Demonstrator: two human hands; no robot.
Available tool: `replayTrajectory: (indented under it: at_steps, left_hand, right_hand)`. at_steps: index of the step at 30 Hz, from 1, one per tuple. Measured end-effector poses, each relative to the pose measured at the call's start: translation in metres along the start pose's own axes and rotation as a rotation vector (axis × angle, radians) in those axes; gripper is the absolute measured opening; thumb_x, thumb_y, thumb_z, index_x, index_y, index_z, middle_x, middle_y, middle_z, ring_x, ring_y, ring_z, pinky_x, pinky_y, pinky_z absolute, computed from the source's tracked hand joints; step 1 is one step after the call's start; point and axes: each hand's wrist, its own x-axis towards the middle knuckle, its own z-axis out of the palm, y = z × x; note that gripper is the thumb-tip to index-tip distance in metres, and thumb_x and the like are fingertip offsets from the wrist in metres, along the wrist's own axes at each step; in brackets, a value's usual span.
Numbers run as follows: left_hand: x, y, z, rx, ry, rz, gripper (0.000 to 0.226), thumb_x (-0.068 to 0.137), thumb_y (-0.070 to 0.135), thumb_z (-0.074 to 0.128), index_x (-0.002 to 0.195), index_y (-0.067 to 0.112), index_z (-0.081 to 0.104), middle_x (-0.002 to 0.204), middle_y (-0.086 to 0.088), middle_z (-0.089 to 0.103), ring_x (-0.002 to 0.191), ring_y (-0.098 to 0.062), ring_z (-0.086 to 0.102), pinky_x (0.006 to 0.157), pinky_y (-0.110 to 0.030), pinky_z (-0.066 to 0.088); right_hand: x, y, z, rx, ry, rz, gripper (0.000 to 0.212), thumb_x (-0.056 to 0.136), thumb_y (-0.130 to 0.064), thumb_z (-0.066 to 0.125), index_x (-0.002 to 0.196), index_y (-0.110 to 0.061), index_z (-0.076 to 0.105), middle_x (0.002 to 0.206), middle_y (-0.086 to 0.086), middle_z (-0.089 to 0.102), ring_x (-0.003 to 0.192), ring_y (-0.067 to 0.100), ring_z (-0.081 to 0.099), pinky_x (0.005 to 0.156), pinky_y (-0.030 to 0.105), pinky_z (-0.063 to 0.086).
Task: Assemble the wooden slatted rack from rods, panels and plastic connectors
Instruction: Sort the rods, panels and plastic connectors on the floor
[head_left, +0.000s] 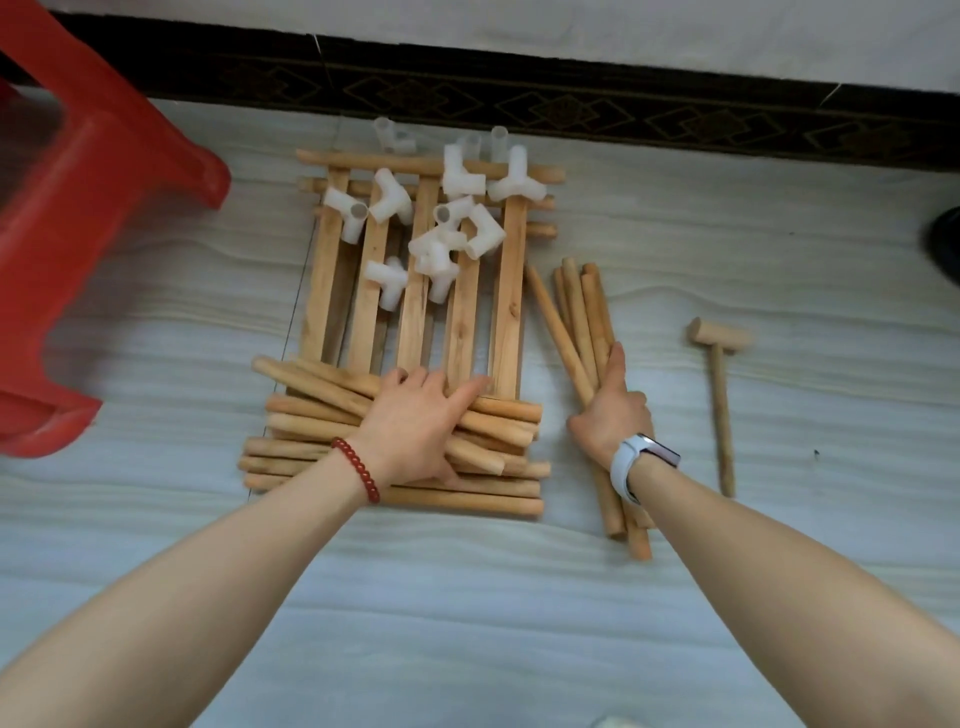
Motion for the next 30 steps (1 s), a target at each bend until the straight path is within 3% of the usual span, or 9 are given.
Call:
replayTrajectory:
  at_steps: [4,8,13,16,18,20,23,26,30]
  left_hand:
    - [0.003,-0.003,-0.008,-0.032,0.037,0.084,0.069,0.067,0.054,0.073,0.120,0.019,0.043,0.106,-0.001,0.057,0.089,-0.016,0.051,0.077,-0.030,0.044]
    - [-0.002,0.000,-0.010,-0.006,0.052,0.099,0.052,0.071,0.044,0.071,0.106,0.019,0.043,0.090,0.003,0.053,0.072,-0.012,0.043,0.057,-0.025,0.033]
    - [0.007,0.003,-0.020,-0.060,0.009,0.062,0.044,0.080,0.028,0.065,0.114,0.021,0.038,0.077,0.005,0.055,0.057,-0.010,0.044,0.046,-0.021,0.026]
    - [0.014,0.001,-0.027,-0.151,-0.024,0.020,0.047,0.081,0.019,0.063,0.121,0.020,0.039,0.078,0.003,0.058,0.059,-0.010,0.049,0.047,-0.021,0.034]
    - [0.009,0.004,-0.025,-0.131,0.045,0.004,0.044,0.084,0.017,0.060,0.123,0.020,0.039,0.074,0.004,0.055,0.058,-0.012,0.049,0.048,-0.022,0.034]
    - [-0.001,0.009,-0.021,-0.064,0.145,-0.003,0.038,0.087,0.019,0.055,0.121,0.022,0.039,0.073,0.007,0.049,0.056,-0.013,0.046,0.047,-0.022,0.029]
    - [-0.014,0.011,-0.016,-0.072,0.236,-0.052,0.035,0.087,0.022,0.054,0.119,0.023,0.040,0.081,0.005,0.054,0.063,-0.017,0.053,0.052,-0.026,0.039]
    - [-0.029,0.007,-0.022,-0.243,0.369,-0.194,0.038,0.083,0.027,0.062,0.116,0.021,0.044,0.090,0.001,0.062,0.070,-0.021,0.060,0.058,-0.030,0.046]
    - [-0.047,-0.002,-0.028,-0.659,0.467,-0.551,0.043,0.077,0.029,0.069,0.111,0.027,0.043,0.079,0.007,0.057,0.071,-0.019,0.057,0.064,-0.032,0.049]
  right_hand:
    - [0.002,0.001,-0.003,0.005,-0.020,-0.021,0.095,0.082,-0.014,0.055,0.146,-0.037,-0.012,0.118,0.022,0.045,0.099,0.038,0.053,0.083,0.040,0.048]
    - [0.003,0.002,-0.003,0.019,-0.030,-0.019,0.096,0.082,-0.013,0.055,0.146,-0.037,-0.012,0.120,0.021,0.043,0.099,0.038,0.052,0.078,0.036,0.045]
    - [0.002,0.003,-0.004,0.022,-0.034,-0.015,0.095,0.082,-0.013,0.055,0.146,-0.037,-0.011,0.121,0.021,0.043,0.097,0.038,0.053,0.074,0.033,0.042]
    - [0.001,0.004,-0.003,0.029,-0.032,-0.017,0.095,0.081,-0.015,0.056,0.145,-0.038,-0.010,0.118,0.020,0.046,0.085,0.033,0.052,0.069,0.031,0.041]
    - [-0.001,0.006,-0.002,0.034,-0.032,-0.015,0.095,0.081,-0.016,0.057,0.146,-0.037,-0.009,0.115,0.019,0.048,0.072,0.027,0.047,0.064,0.030,0.038]
    - [-0.002,0.010,-0.001,0.045,-0.038,-0.018,0.096,0.080,-0.017,0.059,0.146,-0.035,-0.008,0.112,0.019,0.053,0.073,0.027,0.046,0.064,0.029,0.037]
    - [-0.004,0.016,-0.002,0.107,-0.058,-0.020,0.098,0.077,-0.017,0.062,0.148,-0.031,-0.005,0.109,0.017,0.058,0.078,0.029,0.048,0.069,0.030,0.039]
    - [-0.009,0.018,-0.009,0.256,-0.076,-0.016,0.098,0.076,-0.017,0.065,0.147,-0.033,0.000,0.117,0.014,0.057,0.087,0.030,0.051,0.078,0.033,0.042]
    - [-0.019,0.014,-0.020,0.449,-0.015,-0.128,0.096,0.075,-0.014,0.066,0.146,-0.039,0.005,0.125,0.003,0.053,0.101,0.029,0.055,0.086,0.035,0.045]
